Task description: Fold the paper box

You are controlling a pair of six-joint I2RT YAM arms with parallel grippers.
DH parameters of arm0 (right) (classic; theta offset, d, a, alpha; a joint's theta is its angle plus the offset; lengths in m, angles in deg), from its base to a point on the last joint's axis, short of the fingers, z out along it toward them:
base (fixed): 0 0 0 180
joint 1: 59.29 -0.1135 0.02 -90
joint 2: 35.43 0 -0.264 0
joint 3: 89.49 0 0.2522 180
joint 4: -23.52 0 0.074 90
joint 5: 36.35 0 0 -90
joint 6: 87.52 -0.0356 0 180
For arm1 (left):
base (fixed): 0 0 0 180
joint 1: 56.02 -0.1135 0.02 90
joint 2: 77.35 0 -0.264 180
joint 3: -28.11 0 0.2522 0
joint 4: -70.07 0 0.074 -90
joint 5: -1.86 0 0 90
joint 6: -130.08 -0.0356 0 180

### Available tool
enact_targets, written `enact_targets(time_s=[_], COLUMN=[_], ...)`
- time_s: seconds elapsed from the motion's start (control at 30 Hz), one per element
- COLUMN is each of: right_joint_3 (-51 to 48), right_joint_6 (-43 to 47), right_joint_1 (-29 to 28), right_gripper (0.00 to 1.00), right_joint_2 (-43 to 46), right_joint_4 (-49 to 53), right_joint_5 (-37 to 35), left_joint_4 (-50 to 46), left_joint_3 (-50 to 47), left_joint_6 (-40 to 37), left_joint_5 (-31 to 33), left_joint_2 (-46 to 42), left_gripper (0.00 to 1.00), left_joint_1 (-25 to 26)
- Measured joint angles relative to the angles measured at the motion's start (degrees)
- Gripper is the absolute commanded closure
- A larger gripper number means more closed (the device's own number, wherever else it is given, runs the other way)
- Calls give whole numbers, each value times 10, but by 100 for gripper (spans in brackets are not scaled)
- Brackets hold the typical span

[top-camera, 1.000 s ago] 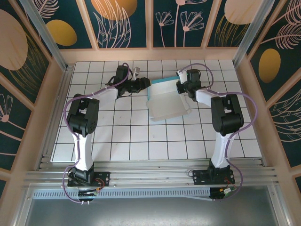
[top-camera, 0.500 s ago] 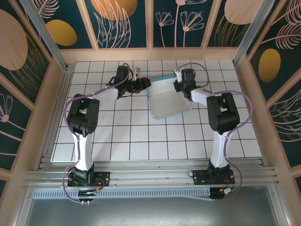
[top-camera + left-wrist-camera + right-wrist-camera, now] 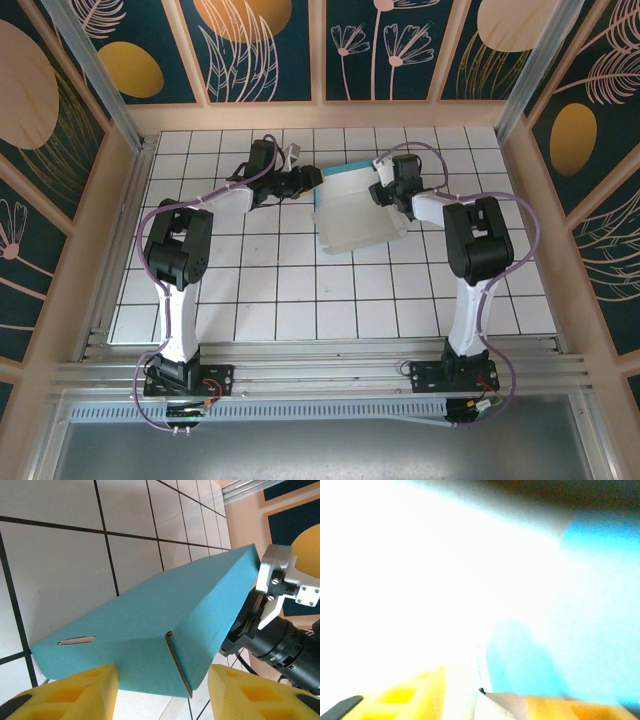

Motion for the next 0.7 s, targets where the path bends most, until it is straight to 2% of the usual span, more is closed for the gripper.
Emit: enact_targets(time_s=[0.23,0.7], right_joint_3=[-48,-49], right_joint_6=[2,6], right_joint_1=[26,39], right_gripper=[52,72], right_joint_2=[59,54], right_joint_4=[3,-59], right_joint_5=[31,60], left_joint_4=[0,-4], left_joint_3=[1,9], left_joint_6=[2,4], left_joint_5=[-5,-9], left_joint_2=[2,3], left_gripper=[50,50], left_joint_1=[1,1])
